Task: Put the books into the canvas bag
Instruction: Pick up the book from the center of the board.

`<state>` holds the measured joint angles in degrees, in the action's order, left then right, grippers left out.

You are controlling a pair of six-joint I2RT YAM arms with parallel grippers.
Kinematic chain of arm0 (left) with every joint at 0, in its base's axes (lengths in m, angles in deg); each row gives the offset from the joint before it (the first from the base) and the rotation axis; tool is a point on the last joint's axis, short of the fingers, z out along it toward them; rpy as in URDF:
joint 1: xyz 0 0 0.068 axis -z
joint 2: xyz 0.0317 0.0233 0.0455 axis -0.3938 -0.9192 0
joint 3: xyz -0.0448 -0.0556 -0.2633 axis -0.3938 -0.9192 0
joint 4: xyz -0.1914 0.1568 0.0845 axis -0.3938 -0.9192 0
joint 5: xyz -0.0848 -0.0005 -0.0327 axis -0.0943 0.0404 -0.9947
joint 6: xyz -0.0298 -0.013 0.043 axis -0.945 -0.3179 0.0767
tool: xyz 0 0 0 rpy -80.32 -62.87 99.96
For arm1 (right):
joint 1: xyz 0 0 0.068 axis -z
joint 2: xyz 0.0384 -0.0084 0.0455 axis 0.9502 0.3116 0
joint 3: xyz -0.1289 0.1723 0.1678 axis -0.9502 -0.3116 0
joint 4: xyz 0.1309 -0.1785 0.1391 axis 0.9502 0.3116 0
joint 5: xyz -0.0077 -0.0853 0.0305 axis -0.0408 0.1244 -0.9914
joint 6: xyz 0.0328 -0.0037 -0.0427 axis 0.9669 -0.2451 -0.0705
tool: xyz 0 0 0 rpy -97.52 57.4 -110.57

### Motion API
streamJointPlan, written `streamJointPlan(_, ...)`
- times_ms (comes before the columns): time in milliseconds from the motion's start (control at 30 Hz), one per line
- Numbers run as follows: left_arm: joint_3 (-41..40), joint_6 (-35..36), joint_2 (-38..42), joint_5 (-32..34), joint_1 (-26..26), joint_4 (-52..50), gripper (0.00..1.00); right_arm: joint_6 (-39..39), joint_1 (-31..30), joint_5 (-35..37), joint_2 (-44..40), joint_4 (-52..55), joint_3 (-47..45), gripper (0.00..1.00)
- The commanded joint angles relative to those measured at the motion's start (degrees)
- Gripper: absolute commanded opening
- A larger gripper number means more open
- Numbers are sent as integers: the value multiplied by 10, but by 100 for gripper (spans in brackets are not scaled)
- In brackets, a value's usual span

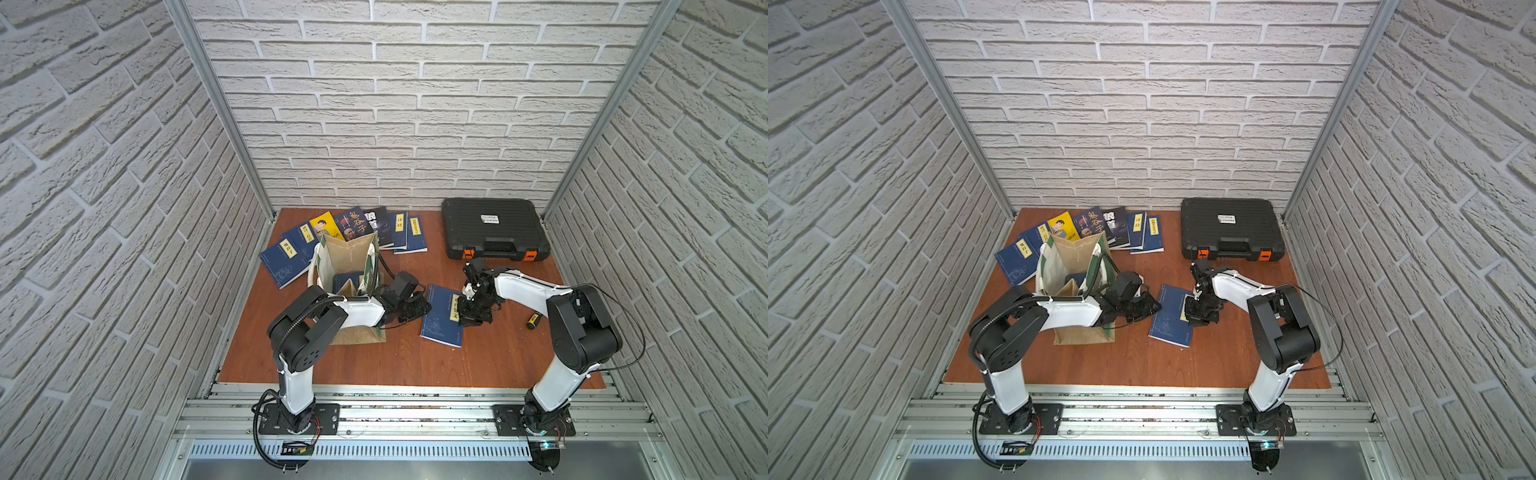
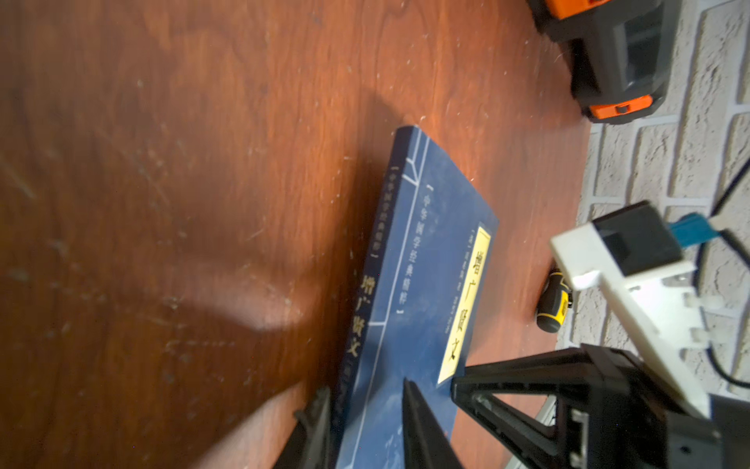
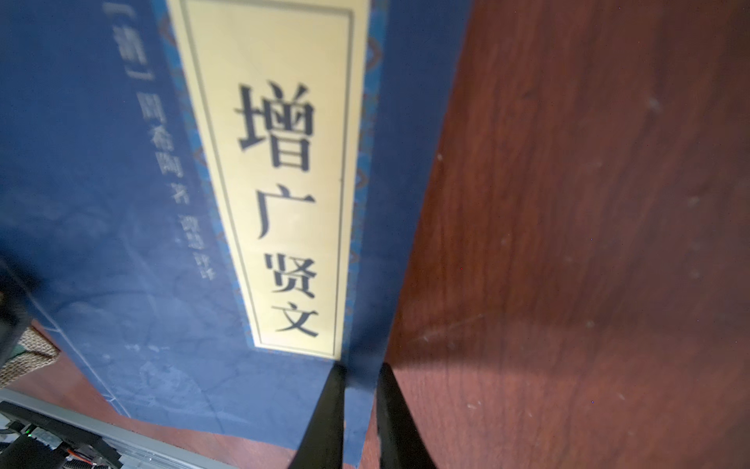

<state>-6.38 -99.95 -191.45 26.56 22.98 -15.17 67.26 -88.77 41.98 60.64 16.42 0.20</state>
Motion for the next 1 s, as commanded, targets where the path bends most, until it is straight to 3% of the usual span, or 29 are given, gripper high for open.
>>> streamJointPlan(0, 22, -9, 15, -122, 28, 124, 28, -2, -12, -29, 29, -57, -27, 15)
streamJointPlan(133, 31, 1, 13, -126, 32, 102, 29, -5, -9, -30, 28, -57, -27, 15)
streamJointPlan(333, 43, 4, -5, -143, 39, 93, 41, -11, -8, -26, 23, -53, -28, 15)
streamJointPlan(533, 62, 9, -24, -165, 46, 91, 40, -15, -7, -22, 18, -47, -27, 14)
streamJointPlan(767, 68, 41, -1, -147, 47, 43, 14, -19, -6, -12, 2, -29, -18, 14)
streamJointPlan(967, 112, 142, 58, -87, 45, -118, 1, -25, -6, -1, -66, 7, 4, 15)
